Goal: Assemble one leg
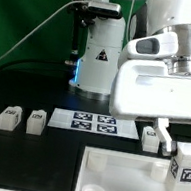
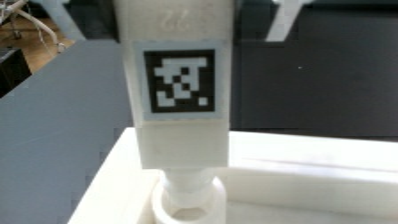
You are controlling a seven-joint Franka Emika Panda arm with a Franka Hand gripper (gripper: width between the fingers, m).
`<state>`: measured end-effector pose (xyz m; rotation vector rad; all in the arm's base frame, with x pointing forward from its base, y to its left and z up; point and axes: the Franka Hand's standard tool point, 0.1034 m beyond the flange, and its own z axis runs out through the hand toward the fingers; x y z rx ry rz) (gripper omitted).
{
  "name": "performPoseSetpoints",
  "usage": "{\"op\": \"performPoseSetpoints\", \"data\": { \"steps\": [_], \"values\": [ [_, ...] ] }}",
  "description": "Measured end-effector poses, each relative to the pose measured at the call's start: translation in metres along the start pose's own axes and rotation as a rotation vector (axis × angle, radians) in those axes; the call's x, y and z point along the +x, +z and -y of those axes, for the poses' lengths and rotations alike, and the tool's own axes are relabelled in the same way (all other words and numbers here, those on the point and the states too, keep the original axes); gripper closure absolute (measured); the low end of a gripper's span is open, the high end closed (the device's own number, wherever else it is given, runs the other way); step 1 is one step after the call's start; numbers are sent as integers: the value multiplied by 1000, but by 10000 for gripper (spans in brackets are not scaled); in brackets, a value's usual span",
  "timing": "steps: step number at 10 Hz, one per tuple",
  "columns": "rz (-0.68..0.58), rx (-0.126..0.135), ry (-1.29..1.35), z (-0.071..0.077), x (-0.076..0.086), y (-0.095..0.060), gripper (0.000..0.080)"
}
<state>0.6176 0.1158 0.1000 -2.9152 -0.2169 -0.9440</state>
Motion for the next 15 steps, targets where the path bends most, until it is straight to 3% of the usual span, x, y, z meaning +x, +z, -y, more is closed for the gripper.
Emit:
{"op": "performPoseSetpoints", "data": {
  "steps": [4,6,9,10,11,12,13,15],
  "values": [
    [20,1,-10,1,-15,7,506],
    [-23,-3,-15,1,-15,9,506],
    [6,0,-15,1,-12,11,506],
    [25,1,-16,1,-16,12,418],
    [27,2,-16,1,-16,13,418],
    [29,2,-17,1,-17,13,240],
    [29,2,-17,1,-17,13,166],
    [30,2,-18,1,-17,13,154]
  ]
}}
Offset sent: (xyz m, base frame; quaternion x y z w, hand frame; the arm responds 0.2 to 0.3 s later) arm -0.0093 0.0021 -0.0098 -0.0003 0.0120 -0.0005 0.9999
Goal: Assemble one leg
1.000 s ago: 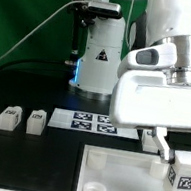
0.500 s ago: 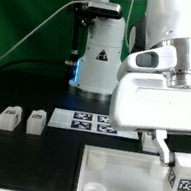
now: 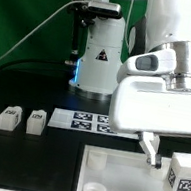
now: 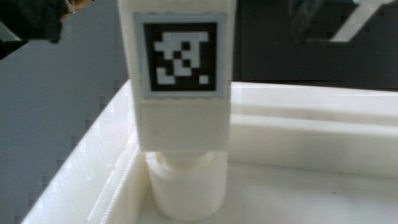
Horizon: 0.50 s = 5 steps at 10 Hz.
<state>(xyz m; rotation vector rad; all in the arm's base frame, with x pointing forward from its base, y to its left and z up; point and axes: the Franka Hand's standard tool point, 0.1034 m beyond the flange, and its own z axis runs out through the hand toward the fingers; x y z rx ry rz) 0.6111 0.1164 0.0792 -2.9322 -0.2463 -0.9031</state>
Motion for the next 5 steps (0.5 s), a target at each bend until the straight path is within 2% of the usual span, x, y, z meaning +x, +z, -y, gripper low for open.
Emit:
{"op": "performPoseSetpoints", "data": {
  "steps": [5],
  "values": [
    [9,0,-4,-1,-1,1,151]
  ]
}}
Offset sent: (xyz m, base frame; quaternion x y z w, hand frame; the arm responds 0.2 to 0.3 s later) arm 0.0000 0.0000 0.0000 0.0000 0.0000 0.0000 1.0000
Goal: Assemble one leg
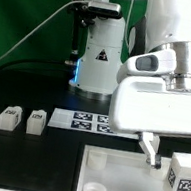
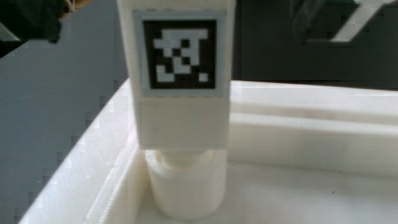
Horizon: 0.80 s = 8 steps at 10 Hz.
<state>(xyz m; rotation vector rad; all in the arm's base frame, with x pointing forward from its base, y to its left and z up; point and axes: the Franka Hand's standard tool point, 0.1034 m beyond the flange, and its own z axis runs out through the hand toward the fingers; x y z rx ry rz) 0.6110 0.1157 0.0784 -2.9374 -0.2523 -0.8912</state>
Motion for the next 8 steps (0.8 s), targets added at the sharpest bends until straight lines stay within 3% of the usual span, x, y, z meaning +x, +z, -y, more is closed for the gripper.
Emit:
{"op": "performPoseSetpoints", "data": {
  "steps": [3,6,8],
  "values": [
    [84,7,6,-4,19,0,151],
    [356,42,16,1,23,4,151],
    [568,61,18,0,14,5,151]
  ]
}}
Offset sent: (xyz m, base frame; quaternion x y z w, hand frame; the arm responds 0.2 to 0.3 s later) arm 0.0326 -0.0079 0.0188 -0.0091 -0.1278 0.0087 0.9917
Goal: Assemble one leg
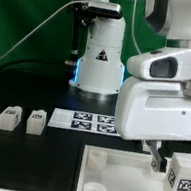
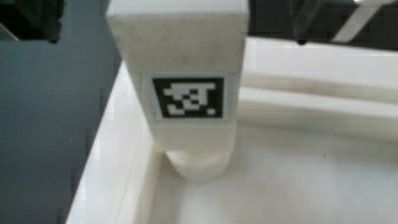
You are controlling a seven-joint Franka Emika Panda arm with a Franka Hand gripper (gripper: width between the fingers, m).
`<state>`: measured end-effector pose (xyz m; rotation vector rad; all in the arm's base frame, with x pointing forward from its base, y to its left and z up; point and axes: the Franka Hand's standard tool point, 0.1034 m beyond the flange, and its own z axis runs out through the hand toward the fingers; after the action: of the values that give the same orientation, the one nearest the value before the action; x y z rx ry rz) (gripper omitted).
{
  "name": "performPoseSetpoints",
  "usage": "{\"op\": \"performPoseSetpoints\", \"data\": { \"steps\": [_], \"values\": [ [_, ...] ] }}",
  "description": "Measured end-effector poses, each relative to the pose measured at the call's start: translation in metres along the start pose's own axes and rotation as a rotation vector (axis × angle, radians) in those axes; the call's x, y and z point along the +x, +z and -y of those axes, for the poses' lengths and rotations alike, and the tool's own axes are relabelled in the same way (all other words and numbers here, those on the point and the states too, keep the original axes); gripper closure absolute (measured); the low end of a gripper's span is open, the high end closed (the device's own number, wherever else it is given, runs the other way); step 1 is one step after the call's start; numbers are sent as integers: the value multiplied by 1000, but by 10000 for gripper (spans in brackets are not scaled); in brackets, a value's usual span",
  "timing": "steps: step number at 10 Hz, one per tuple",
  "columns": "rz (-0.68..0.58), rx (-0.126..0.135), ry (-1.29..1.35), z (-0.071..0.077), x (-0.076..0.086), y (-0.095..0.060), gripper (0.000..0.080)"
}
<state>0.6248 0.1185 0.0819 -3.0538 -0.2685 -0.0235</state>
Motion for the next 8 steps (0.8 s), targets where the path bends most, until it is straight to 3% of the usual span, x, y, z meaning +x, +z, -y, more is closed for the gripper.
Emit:
{"op": "performPoseSetpoints", "data": {
  "steps": [2,4,6,7,8],
  "values": [
    [128,14,2,1,-5,4,151],
    [119,14,5,0,-4,6,151],
    [120,14,5,0,-4,6,421],
    [120,13,5,-1,-4,6,505],
    [120,13,5,-1,-4,6,505]
  ]
}}
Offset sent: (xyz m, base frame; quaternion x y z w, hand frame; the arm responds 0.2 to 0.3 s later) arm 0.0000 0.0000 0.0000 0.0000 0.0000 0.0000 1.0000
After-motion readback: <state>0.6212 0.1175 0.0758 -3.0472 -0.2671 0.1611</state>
